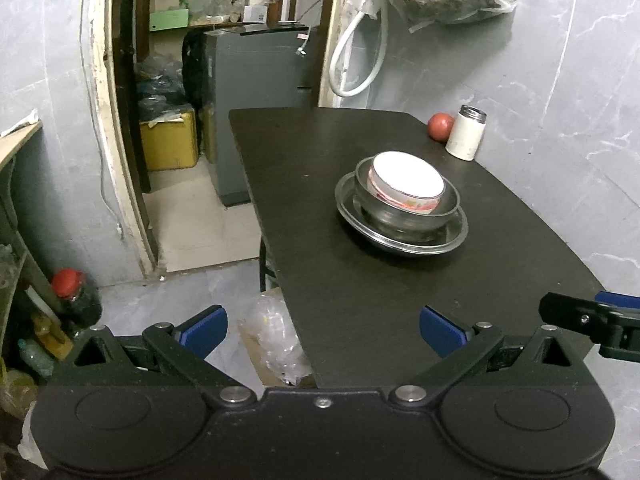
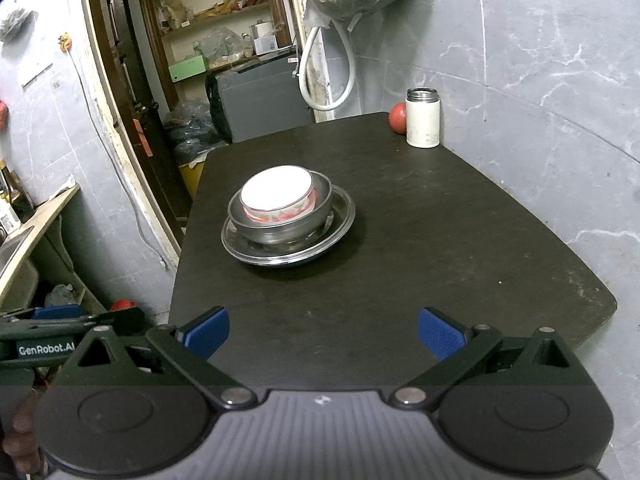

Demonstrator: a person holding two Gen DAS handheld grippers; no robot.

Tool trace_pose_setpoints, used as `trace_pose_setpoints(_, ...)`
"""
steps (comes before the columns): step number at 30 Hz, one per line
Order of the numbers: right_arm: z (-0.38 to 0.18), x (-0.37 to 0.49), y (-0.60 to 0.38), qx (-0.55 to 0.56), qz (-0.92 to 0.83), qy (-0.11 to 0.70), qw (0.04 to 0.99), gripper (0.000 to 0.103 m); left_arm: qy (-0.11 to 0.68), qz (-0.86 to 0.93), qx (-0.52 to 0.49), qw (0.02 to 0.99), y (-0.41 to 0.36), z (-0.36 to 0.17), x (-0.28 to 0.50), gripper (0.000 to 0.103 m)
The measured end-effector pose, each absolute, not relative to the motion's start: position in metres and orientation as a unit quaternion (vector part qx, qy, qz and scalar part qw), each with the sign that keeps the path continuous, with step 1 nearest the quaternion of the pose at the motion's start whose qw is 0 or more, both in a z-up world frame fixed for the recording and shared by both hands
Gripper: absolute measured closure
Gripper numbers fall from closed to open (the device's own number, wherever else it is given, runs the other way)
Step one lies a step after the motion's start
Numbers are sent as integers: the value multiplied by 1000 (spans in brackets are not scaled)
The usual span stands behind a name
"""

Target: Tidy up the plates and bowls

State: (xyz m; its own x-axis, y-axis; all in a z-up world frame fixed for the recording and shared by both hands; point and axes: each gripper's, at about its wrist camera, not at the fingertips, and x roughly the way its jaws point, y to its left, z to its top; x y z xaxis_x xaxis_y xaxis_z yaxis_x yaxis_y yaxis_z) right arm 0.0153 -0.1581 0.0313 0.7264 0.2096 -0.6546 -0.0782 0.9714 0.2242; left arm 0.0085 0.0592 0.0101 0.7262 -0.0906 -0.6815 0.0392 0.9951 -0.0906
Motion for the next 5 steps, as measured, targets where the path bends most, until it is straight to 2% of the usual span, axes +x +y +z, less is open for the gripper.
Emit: trace_pose_setpoints(5,31,16,-162,93,79,362,924,0,366,-38,-29,929,55,11,8,1)
